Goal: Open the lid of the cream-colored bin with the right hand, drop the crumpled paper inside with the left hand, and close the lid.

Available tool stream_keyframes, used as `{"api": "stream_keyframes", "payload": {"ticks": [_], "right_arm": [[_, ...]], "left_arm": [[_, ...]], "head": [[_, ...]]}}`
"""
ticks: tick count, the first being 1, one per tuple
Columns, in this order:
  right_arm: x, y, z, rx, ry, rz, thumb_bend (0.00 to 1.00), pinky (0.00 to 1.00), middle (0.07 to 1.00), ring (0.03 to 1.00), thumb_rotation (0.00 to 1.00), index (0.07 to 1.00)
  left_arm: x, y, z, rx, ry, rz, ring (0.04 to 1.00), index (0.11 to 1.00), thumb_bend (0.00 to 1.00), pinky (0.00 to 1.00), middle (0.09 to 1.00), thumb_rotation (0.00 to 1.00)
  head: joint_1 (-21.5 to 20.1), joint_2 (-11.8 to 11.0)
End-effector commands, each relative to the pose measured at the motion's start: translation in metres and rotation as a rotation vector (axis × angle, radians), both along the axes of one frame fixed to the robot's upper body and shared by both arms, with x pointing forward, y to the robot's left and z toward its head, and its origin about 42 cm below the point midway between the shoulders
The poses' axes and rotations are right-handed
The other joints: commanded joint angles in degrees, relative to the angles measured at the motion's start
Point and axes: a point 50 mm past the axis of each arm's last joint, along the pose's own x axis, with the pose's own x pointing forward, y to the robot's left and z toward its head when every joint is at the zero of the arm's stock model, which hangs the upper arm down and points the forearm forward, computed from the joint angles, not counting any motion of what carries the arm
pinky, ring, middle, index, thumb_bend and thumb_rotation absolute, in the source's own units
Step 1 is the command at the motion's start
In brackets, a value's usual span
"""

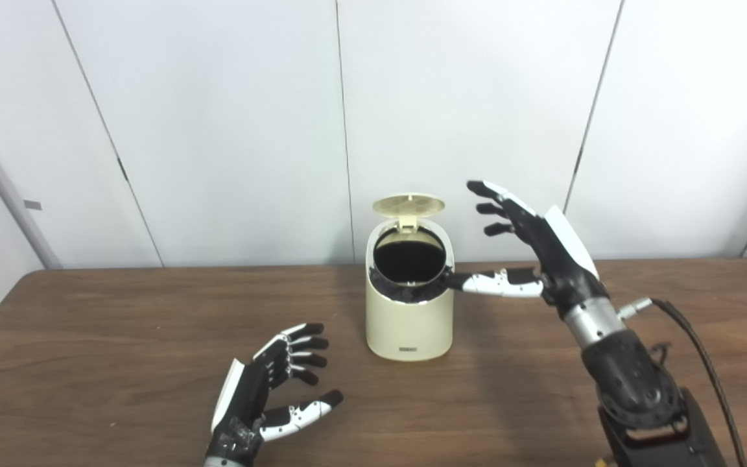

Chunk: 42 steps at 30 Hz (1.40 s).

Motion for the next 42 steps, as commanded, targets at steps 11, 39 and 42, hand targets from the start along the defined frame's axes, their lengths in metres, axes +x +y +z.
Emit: {"api": "stream_keyframes", "payload": {"ticks": [11,39,42], "right_arm": [[0.027,0.016,0.054,-0.114,-0.123,0.023,0.68,0.70,0.893,0.838,0.35,0.856],[0.031,0.037,0.072,-0.326,-0.137,0.085,0.65,0.74,0.759,0.869,0.38,0.705],[0.030,0.036,0.069,-0.314,-0.143,0.089,0.65,0.75,0.745,0.876,0.35,0.680]], "left_arm": [[0.000,0.002,0.002,-0.003,-0.042,-0.008,0.651,0.777,0.65,0.56,0.714,0.00],[-0.004,0.006,-0.007,0.008,-0.002,-0.009,0.651,0.770,0.65,0.57,0.712,0.00],[-0.003,0.007,-0.006,0.015,-0.003,-0.006,0.656,0.772,0.65,0.58,0.715,0.00]], "head": [[0.40,-0.01],[1.58,0.02],[1.58,0.02]]}}
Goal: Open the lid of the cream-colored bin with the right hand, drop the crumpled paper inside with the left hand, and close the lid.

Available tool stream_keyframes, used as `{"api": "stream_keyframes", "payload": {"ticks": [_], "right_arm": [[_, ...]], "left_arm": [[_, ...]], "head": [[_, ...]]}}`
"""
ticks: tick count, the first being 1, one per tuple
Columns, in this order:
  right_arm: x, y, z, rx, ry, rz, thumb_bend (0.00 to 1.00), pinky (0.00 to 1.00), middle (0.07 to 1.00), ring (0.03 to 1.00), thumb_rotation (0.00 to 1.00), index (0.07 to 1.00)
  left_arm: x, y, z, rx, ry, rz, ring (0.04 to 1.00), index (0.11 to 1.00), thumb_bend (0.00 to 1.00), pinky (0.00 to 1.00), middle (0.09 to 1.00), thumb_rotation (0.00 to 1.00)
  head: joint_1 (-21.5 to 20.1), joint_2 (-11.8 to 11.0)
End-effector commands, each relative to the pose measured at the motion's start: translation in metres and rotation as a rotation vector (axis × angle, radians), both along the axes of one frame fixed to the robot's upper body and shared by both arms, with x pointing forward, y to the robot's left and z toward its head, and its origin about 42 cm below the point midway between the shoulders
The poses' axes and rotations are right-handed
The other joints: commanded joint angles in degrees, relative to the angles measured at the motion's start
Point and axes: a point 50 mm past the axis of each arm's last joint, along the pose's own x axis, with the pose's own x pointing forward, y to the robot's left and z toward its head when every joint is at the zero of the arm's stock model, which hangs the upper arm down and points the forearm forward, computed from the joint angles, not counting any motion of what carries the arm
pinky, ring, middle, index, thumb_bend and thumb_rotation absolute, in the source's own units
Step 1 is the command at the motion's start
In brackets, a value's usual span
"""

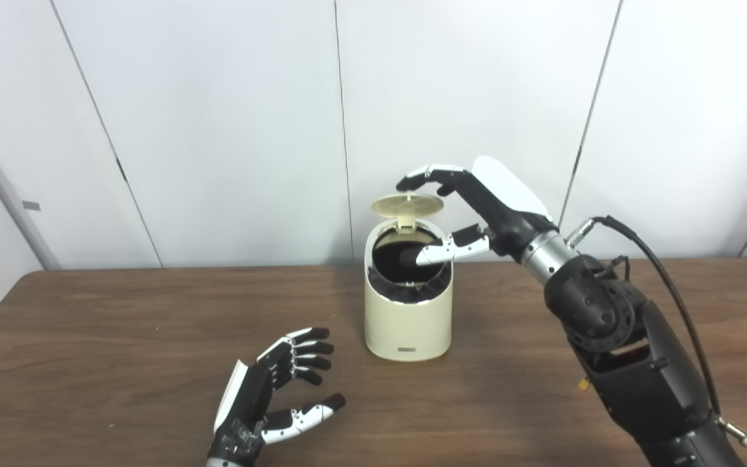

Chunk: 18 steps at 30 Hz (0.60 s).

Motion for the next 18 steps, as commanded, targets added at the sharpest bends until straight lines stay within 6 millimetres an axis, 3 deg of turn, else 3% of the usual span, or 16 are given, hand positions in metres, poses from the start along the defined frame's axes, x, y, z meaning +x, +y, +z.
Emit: {"api": "stream_keyframes", "payload": {"ticks": [1,18], "right_arm": [[-0.003,0.000,0.021,0.031,-0.091,0.012,0.65,0.75,0.742,0.876,0.35,0.675],[-0.005,-0.007,0.004,-0.043,-0.084,0.039,0.68,0.72,0.683,0.823,0.40,0.634]], "left_arm": [[-0.003,0.007,-0.004,0.006,0.005,0.020,0.657,0.772,0.65,0.58,0.715,0.00],[0.000,0.011,0.000,0.010,-0.009,0.045,0.646,0.764,0.66,0.56,0.703,0.00]], "head": [[0.22,0.48],[0.49,1.42]]}}
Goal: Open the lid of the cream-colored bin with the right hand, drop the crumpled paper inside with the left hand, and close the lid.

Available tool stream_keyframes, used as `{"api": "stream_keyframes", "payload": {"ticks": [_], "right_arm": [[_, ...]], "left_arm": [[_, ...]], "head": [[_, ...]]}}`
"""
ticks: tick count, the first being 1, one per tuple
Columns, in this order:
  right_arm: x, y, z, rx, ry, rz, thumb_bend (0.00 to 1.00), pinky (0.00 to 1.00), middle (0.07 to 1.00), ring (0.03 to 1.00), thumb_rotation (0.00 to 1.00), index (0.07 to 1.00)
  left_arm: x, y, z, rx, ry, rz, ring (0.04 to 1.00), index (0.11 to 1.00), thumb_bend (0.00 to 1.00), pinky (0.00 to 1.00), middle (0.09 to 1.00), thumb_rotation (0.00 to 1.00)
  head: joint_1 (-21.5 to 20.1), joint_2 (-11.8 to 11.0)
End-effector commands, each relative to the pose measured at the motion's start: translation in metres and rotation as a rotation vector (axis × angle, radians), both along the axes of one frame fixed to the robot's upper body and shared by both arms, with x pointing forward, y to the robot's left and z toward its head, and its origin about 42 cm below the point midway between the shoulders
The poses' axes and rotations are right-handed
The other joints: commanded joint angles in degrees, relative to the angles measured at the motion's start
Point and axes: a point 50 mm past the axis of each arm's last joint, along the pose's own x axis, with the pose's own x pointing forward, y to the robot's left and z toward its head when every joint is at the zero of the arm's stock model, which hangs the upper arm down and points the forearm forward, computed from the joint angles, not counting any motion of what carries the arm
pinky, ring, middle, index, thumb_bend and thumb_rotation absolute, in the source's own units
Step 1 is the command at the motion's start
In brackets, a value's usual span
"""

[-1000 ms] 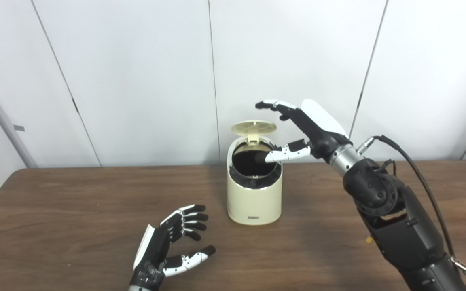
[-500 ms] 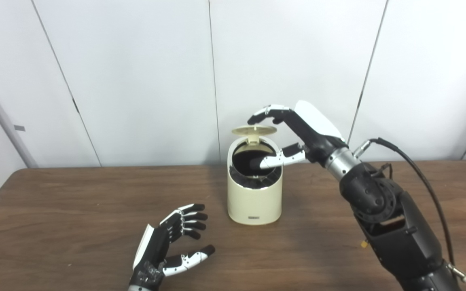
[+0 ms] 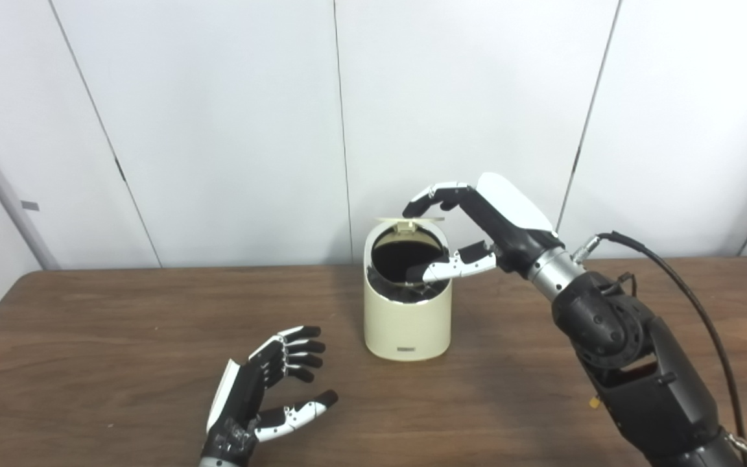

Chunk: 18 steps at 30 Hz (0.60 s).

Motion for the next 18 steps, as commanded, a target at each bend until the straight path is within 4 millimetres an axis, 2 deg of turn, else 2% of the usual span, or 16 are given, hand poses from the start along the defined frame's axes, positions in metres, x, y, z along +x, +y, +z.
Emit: {"api": "stream_keyframes", "payload": {"ticks": [1,7,16,18], "right_arm": [[-0.001,0.002,0.018,-0.021,-0.070,0.019,0.67,0.72,0.685,0.823,0.40,0.636],[-0.005,0.001,0.008,-0.060,-0.067,0.024,0.68,0.71,0.675,0.804,0.38,0.632],[-0.009,0.003,-0.006,-0.114,-0.039,0.050,0.67,0.76,0.682,0.836,0.39,0.652],[-0.010,0.003,-0.008,-0.133,-0.038,0.059,0.67,0.80,0.687,0.846,0.41,0.660]], "left_arm": [[0.000,0.005,0.000,0.005,-0.006,0.014,0.645,0.765,0.66,0.56,0.703,0.00],[0.000,0.003,0.001,0.012,-0.004,0.017,0.647,0.765,0.66,0.56,0.705,0.00],[0.000,0.003,0.002,0.007,0.001,0.019,0.656,0.765,0.66,0.57,0.710,0.00],[-0.001,0.002,0.002,0.006,0.002,0.021,0.655,0.765,0.66,0.57,0.708,0.00]], "head": [[0.07,0.16],[0.47,0.67],[0.73,1.05],[0.83,1.31]]}}
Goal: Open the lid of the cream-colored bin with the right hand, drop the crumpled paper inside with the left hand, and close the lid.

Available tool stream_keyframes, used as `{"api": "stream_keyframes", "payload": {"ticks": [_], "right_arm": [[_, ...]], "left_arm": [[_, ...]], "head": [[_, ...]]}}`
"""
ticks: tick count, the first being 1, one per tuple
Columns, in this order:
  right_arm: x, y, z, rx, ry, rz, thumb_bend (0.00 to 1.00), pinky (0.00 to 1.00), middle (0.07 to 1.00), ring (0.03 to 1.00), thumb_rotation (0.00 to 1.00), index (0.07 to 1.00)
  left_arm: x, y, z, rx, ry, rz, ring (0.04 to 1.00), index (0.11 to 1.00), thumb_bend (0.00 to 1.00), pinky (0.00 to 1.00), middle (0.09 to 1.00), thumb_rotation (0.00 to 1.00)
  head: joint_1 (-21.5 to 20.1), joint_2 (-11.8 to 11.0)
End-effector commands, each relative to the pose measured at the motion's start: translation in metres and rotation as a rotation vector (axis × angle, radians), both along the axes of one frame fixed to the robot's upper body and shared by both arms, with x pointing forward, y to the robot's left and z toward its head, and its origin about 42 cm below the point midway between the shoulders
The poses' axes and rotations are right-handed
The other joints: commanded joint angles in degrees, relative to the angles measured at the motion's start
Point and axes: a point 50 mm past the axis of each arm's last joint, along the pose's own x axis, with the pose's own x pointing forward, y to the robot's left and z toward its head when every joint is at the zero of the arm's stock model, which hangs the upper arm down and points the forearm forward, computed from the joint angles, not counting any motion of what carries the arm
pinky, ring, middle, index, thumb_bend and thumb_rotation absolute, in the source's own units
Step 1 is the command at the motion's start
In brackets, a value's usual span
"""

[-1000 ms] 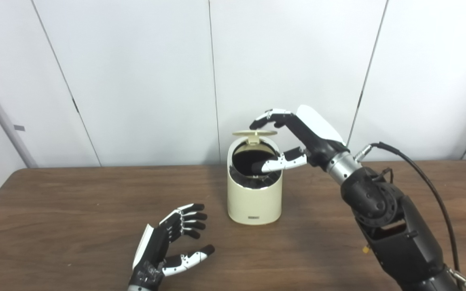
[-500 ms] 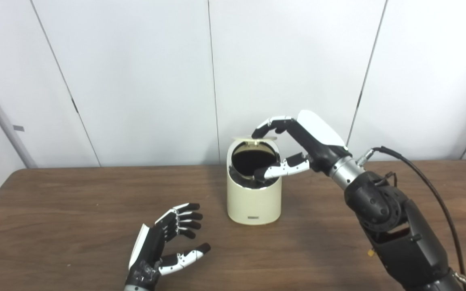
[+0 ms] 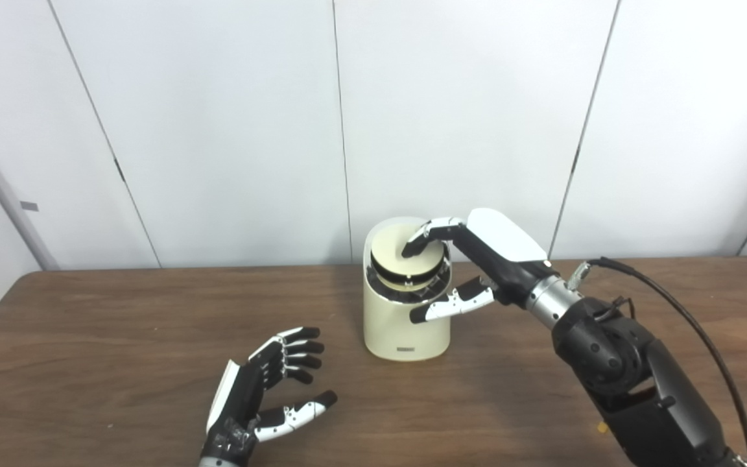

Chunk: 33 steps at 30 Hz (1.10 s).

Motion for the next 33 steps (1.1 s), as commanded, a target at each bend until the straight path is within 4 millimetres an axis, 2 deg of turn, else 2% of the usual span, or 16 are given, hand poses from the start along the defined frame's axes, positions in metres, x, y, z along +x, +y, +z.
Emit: {"api": "stream_keyframes", "payload": {"ticks": [1,6,11,18,23,27,33], "right_arm": [[-0.001,0.004,0.016,-0.022,-0.070,0.038,0.67,0.80,0.687,0.846,0.41,0.660],[-0.002,0.007,0.011,-0.107,-0.110,0.054,0.67,0.85,0.678,0.835,0.44,0.665],[-0.006,0.009,0.006,-0.157,-0.133,0.069,0.69,0.91,0.672,0.846,0.40,0.664],[-0.010,0.011,-0.003,-0.267,-0.210,0.107,0.73,0.87,0.650,0.832,0.38,0.645],[-0.011,0.012,-0.010,-0.370,-0.220,0.095,0.72,0.94,0.653,0.857,0.40,0.649],[-0.011,0.012,-0.016,-0.470,-0.222,0.048,0.73,0.95,0.674,0.865,0.43,0.668],[-0.010,0.009,-0.020,-0.524,-0.176,-0.009,0.72,0.97,0.706,0.875,0.48,0.696]], "left_arm": [[-0.002,0.002,0.003,0.001,-0.016,0.017,0.654,0.765,0.66,0.57,0.708,0.00],[-0.002,0.000,0.003,-0.004,-0.011,0.020,0.646,0.762,0.66,0.57,0.702,0.00],[-0.003,-0.001,0.004,-0.003,-0.014,0.021,0.649,0.761,0.66,0.57,0.702,0.00],[-0.004,-0.002,0.006,-0.008,-0.010,0.023,0.650,0.764,0.66,0.57,0.705,0.00],[-0.003,-0.001,0.007,-0.016,-0.015,0.021,0.648,0.763,0.66,0.57,0.703,0.00],[-0.005,-0.001,0.009,-0.016,-0.018,0.022,0.647,0.764,0.66,0.56,0.705,0.00],[-0.007,0.001,0.009,-0.012,-0.013,0.028,0.651,0.763,0.67,0.58,0.705,0.00]], "head": [[0.01,0.21],[0.24,0.48],[0.50,0.89],[0.76,1.42],[0.92,1.79],[1.06,2.22],[1.15,2.56]]}}
